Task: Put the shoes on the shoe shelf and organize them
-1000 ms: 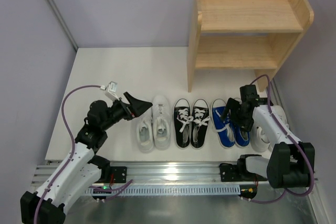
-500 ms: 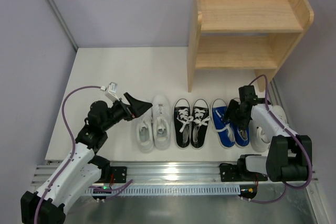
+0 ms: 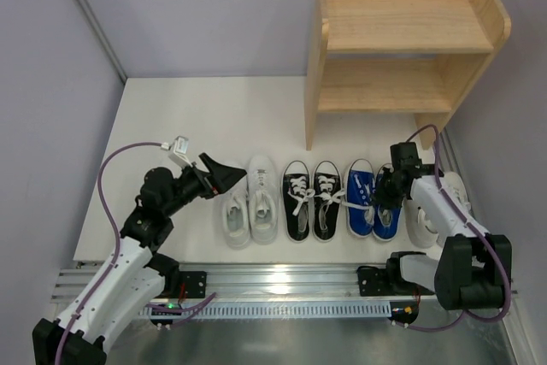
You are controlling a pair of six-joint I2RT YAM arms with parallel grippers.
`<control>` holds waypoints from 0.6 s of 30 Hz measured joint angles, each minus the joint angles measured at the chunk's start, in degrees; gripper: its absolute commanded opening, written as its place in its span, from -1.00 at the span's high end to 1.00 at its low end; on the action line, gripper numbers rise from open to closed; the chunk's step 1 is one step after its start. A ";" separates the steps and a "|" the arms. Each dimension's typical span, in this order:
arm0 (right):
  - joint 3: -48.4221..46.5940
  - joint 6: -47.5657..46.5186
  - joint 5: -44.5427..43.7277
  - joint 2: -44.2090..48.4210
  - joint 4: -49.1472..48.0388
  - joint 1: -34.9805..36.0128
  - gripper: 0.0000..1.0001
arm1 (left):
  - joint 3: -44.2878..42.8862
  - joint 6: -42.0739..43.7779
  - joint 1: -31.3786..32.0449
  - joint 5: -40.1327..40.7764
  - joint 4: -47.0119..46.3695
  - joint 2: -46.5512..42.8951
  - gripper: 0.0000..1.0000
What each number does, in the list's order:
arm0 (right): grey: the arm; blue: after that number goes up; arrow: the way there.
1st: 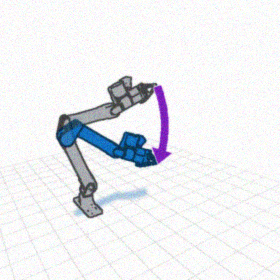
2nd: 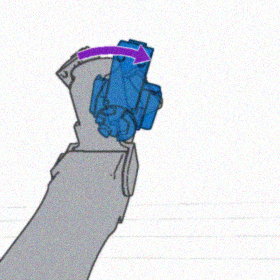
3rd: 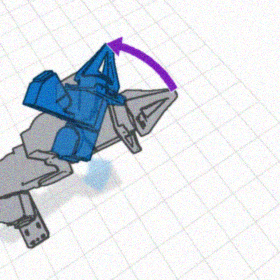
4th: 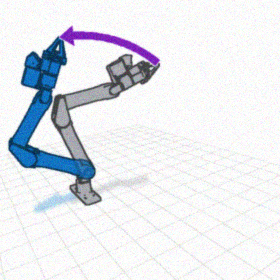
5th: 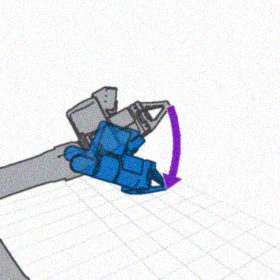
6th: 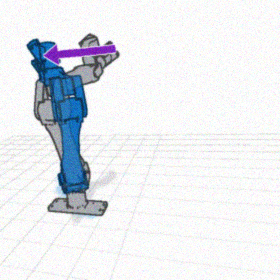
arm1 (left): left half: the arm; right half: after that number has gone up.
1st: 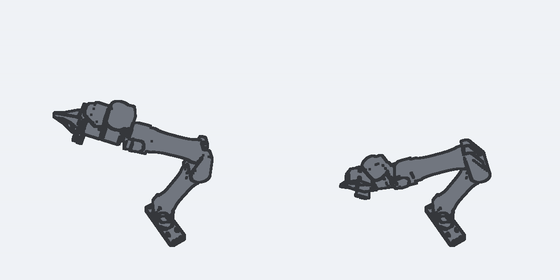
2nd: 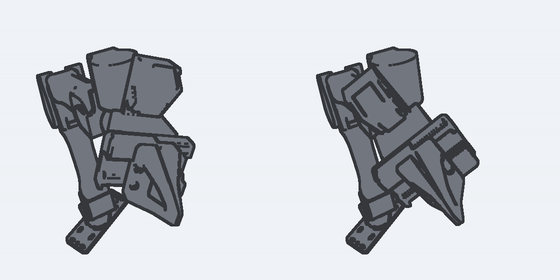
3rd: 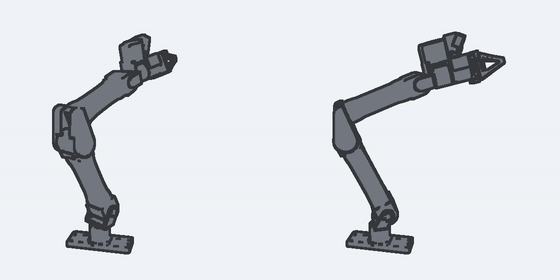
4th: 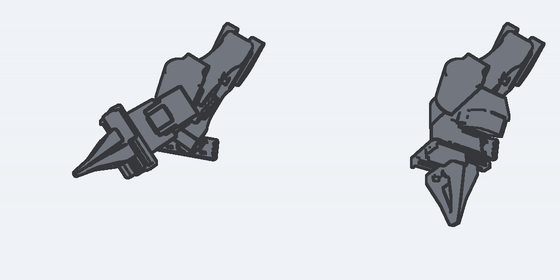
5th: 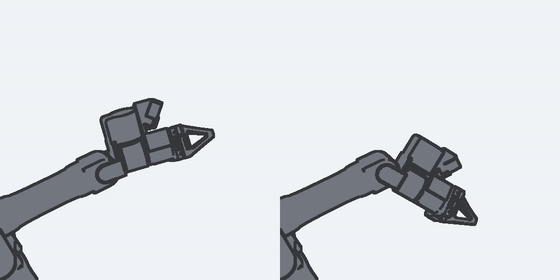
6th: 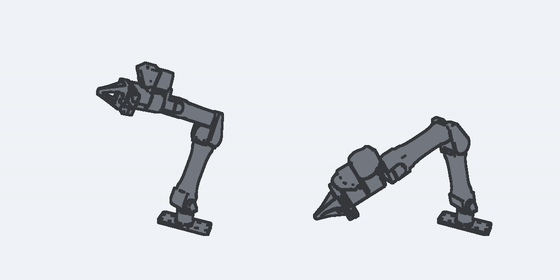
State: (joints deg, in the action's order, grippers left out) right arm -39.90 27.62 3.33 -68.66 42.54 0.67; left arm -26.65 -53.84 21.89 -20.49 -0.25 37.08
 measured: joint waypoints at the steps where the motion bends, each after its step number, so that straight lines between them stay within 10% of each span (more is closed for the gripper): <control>1: -0.17 0.20 0.22 1.09 0.50 0.09 0.92 | 0.00 0.00 0.00 0.00 0.09 -0.13 -0.99; 18: -19.69 -3.52 -1.07 16.17 17.33 0.09 0.92 | 0.00 -0.11 0.00 0.44 0.20 -0.98 -0.99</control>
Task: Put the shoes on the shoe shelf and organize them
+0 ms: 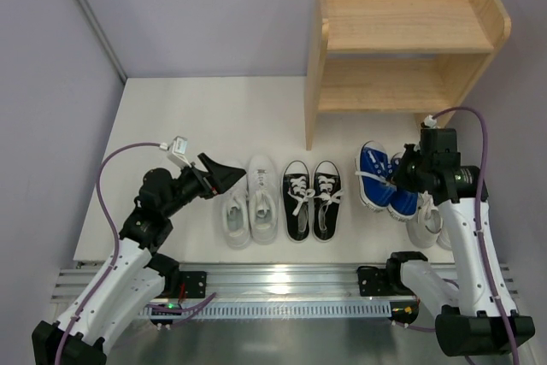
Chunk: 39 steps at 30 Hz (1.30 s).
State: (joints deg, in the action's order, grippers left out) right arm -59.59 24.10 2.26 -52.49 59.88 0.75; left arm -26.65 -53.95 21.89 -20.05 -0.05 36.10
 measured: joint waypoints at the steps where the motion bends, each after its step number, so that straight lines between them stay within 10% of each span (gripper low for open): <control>1: -1.16 -0.31 -0.04 0.52 0.61 0.00 0.92 | 0.00 -0.02 0.00 0.02 0.00 0.00 -0.99; 22: -6.49 -5.73 6.10 7.04 -12.46 0.00 0.91 | -0.04 0.15 0.00 0.57 2.05 -1.97 -0.99; 39: -11.10 -15.06 -9.38 -16.35 -31.21 11.10 0.92 | -0.35 1.86 0.00 1.99 4.90 -2.23 -1.00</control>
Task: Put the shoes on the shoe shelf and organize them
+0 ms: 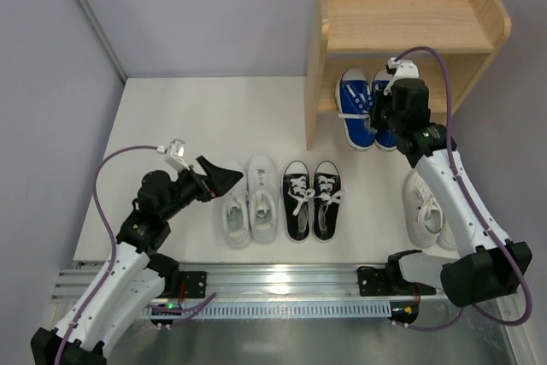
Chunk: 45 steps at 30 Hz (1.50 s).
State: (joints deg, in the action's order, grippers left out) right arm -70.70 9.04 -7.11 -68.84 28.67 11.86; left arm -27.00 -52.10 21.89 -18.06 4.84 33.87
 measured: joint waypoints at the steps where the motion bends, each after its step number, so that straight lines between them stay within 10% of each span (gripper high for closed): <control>1: -0.15 -0.59 -0.44 -0.81 -1.18 0.00 0.92 | 0.00 0.07 0.00 0.09 0.20 -0.20 -0.99; 45: -13.42 -2.97 -14.73 -23.06 -24.85 9.22 0.92 | -0.26 0.20 0.00 2.71 7.67 -8.22 -0.99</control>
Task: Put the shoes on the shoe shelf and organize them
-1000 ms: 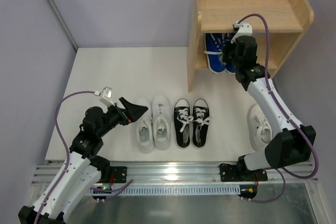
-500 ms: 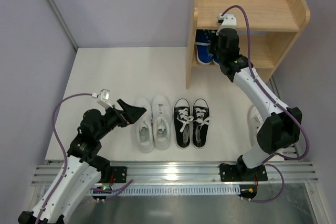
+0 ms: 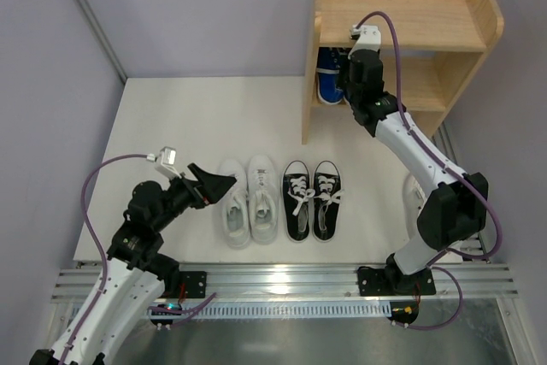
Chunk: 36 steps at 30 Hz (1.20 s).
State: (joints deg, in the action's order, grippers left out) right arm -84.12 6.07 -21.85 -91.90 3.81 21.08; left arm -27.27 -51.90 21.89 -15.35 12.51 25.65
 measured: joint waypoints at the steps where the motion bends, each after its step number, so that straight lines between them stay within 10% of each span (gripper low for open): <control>1: 0.31 0.00 -0.17 0.00 -0.52 0.09 0.92 | 0.02 0.00 0.00 0.00 0.09 -0.09 -0.99; 27: 15.45 3.61 -3.32 3.15 -16.83 1.42 0.73 | 1.01 -0.31 0.00 0.42 0.28 -2.10 -0.99; 32: 15.32 4.63 -2.86 2.84 -17.14 1.42 -0.16 | 1.09 -0.42 0.00 0.42 0.28 -2.08 -1.00; 36: 14.82 4.92 -2.01 2.23 -16.74 1.51 -0.46 | 1.20 -0.42 0.00 0.42 0.28 -2.10 -0.99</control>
State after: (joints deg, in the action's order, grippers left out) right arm -69.30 10.98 -23.86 -89.67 -12.93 22.59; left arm -26.06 -52.31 21.89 -14.94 12.80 23.55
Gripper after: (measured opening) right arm 0.680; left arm 0.996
